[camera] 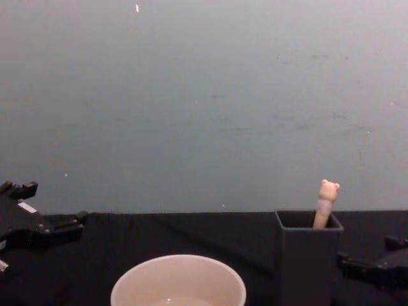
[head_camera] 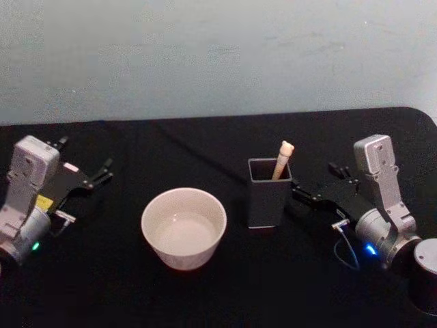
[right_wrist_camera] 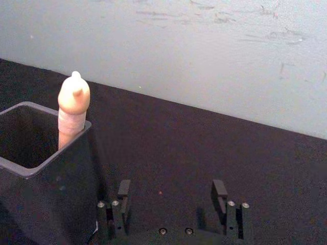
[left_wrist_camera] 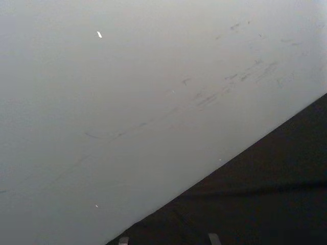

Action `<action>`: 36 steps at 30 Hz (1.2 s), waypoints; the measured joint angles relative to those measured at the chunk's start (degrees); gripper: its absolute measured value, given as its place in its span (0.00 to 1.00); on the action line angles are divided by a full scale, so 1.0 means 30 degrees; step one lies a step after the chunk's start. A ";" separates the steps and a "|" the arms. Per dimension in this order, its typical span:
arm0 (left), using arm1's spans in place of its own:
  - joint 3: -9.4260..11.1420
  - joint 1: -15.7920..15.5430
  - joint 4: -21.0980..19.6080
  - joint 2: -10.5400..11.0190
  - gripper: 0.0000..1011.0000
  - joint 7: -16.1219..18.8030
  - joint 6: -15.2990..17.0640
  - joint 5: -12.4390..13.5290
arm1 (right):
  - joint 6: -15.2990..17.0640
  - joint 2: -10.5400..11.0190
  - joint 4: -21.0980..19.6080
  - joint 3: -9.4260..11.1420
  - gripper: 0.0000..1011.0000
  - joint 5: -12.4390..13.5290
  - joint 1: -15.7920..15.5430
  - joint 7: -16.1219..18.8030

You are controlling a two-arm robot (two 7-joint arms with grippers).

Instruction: Pick up the stirring spoon with one hand, stir inside the cup, then place it back in its original position.

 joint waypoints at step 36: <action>0.0000 0.0000 -0.0001 0.0000 0.99 0.0000 0.0000 0.0000 | -0.0048 0.0031 -0.0051 -0.0017 0.99 0.0021 -0.0001 -0.0030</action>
